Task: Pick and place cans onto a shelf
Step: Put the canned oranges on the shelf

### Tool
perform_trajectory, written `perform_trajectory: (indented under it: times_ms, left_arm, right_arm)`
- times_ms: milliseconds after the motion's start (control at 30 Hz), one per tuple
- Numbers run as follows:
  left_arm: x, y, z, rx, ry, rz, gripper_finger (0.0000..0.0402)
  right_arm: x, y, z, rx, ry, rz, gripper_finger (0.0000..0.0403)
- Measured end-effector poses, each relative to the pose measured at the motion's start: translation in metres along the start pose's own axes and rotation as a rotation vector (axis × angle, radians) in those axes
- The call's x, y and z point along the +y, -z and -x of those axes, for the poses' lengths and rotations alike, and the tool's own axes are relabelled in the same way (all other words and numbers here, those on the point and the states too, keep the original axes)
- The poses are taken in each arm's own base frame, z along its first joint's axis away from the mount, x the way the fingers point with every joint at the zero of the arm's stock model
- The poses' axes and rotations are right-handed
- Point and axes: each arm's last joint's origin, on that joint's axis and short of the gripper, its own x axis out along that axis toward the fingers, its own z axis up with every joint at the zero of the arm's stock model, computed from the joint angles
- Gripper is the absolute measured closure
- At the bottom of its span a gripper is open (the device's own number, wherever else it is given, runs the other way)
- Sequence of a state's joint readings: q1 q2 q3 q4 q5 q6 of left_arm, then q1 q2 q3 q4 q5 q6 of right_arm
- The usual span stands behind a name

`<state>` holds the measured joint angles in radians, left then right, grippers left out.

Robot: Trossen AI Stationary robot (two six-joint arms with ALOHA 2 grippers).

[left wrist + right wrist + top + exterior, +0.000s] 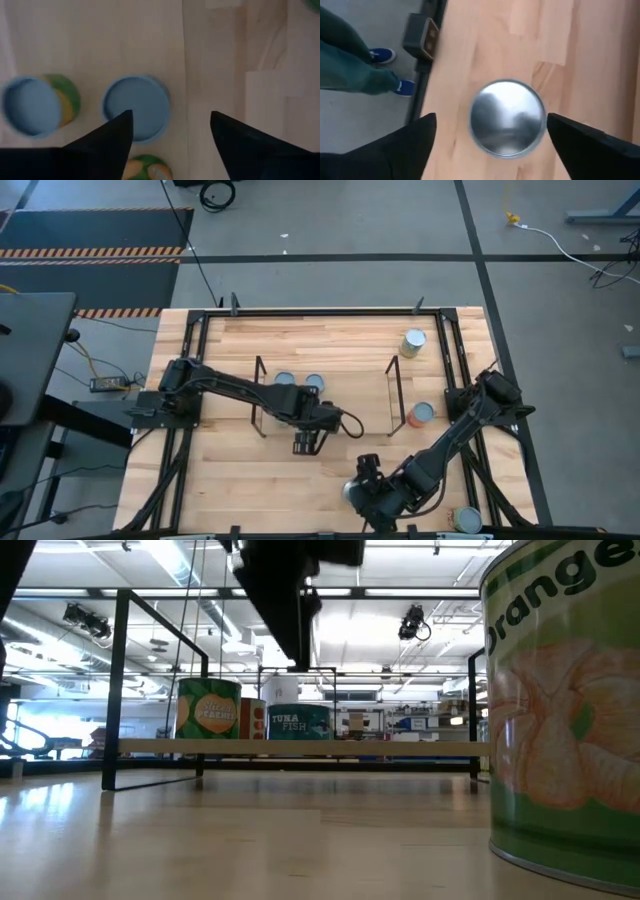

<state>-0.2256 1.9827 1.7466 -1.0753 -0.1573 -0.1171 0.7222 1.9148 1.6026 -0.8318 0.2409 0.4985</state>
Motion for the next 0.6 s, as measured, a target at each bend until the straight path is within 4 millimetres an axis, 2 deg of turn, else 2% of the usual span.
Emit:
perform_trajectory:
  times_ms: [167,333,467,600]
  left_arm:
    - [0.010,-0.006,0.032,0.010,-0.056,-0.025,0.0119]
    - [0.025,-0.014,0.060,-0.037,-0.123,0.004,0.0123]
    - [0.033,-0.019,0.077,-0.094,-0.126,0.031,0.0124]
    - [0.033,-0.023,0.087,-0.137,-0.122,0.038,0.0124]
  right_arm:
    - [-0.011,0.001,-0.012,0.022,-0.014,-0.032,0.0010]
    - [-0.012,-0.002,-0.017,-0.016,-0.061,0.014,0.0011]
    - [-0.015,-0.001,-0.021,-0.010,-0.071,0.024,0.0009]
    - [-0.020,0.001,-0.026,0.007,-0.058,-0.004,0.0009]
